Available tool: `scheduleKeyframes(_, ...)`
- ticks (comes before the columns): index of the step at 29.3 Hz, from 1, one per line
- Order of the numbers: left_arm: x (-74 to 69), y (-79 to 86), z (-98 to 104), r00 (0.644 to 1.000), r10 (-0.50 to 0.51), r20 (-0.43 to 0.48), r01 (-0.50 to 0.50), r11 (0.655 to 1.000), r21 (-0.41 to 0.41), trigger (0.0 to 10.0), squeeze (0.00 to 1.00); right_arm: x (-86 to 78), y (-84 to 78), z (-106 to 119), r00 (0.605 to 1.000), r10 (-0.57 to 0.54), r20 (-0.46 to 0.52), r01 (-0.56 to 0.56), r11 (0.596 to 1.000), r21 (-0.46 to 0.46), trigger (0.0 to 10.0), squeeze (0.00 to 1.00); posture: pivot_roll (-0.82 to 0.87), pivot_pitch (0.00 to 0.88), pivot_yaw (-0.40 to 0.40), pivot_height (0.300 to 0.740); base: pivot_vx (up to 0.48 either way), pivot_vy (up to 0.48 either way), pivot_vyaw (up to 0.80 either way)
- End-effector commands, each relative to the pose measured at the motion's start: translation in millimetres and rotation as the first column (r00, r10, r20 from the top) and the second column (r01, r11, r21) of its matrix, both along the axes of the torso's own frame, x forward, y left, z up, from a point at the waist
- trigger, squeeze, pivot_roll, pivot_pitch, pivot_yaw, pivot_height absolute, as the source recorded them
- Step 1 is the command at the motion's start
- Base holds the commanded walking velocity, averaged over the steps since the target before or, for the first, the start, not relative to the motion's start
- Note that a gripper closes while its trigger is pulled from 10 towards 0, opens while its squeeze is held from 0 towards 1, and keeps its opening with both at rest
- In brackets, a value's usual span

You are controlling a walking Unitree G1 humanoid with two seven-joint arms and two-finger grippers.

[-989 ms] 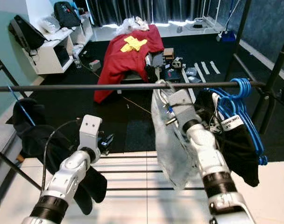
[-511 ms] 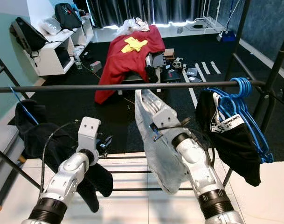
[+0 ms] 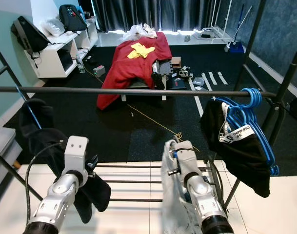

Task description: Hang hanger

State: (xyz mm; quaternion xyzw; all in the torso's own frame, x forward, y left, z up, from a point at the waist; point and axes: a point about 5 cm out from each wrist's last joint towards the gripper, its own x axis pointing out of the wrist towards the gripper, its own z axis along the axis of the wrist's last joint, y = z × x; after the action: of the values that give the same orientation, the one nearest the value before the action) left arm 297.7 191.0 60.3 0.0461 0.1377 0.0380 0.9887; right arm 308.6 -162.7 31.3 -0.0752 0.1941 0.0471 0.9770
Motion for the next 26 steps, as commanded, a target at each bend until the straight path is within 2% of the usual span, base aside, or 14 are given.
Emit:
scheduleKeyframes(1, -4.7, 4.3, -8, 0.999, 0.028, -0.031, -0.029, 0.999, -0.021, 10.0, 0.0, 6.0, 3.1, 5, 0.999, -0.029, 0.024, 0.029, 0.999, 0.03, 10.0, 0.0, 0.05, 0.0, -0.038, 0.74, 0.0, 0.0, 0.0)
scheduleKeyframes(4, -5.0, -2.4, -15, 0.998, 0.023, -0.056, -0.026, 0.999, -0.044, 10.0, 0.0, 8.7, 11.7, 4, 1.0, 0.005, 0.015, -0.005, 1.0, 0.013, 10.0, 0.0, 0.08, 0.012, -0.045, 0.74, 0.0, 0.0, 0.0)
scheduleKeyframes(9, -7.1, -9.0, -14, 0.999, -0.003, -0.051, 0.001, 1.0, -0.025, 10.0, 0.0, 3.7, 15.1, -2, 1.0, 0.02, -0.003, -0.02, 1.0, 0.014, 10.0, 0.0, 0.09, 0.03, -0.042, 0.74, 0.0, 0.0, 0.0)
scheduleKeyframes(12, -10.0, -13.8, -14, 0.997, -0.051, -0.054, 0.05, 0.999, -0.003, 10.0, 0.0, -5.9, 13.3, -12, 1.0, -0.007, -0.028, 0.008, 1.0, 0.026, 10.0, 0.0, 0.05, 0.037, -0.003, 0.74, 0.0, 0.0, 0.0)
scheduleKeyframes(17, -7.4, -19.5, -11, 0.995, -0.088, -0.044, 0.089, 0.996, 0.0, 10.0, 0.0, -11.4, 8.8, -17, 0.998, -0.048, -0.038, 0.049, 0.998, 0.043, 10.0, 0.0, 0.05, 0.03, 0.0, 0.74, 0.0, 0.0, 0.0)
scheduleKeyframes(20, -0.2, -24.7, -2, 0.995, -0.101, -0.011, 0.1, 0.995, -0.012, 10.0, 0.0, -12.4, 5.1, -21, 0.996, -0.068, -0.052, 0.07, 0.996, 0.053, 10.0, 0.0, 0.07, 0.027, 0.011, 0.74, 0.0, 0.289, 0.0)
scheduleKeyframes(26, 3.4, -27.6, 5, 0.993, -0.12, 0.013, 0.12, 0.993, -0.021, 10.0, 0.0, -5.9, 11.0, -15, 0.998, -0.048, -0.031, 0.05, 0.997, 0.063, 10.0, 0.0, 0.06, 0.031, 0.004, 0.74, 0.0, 0.423, 0.0)
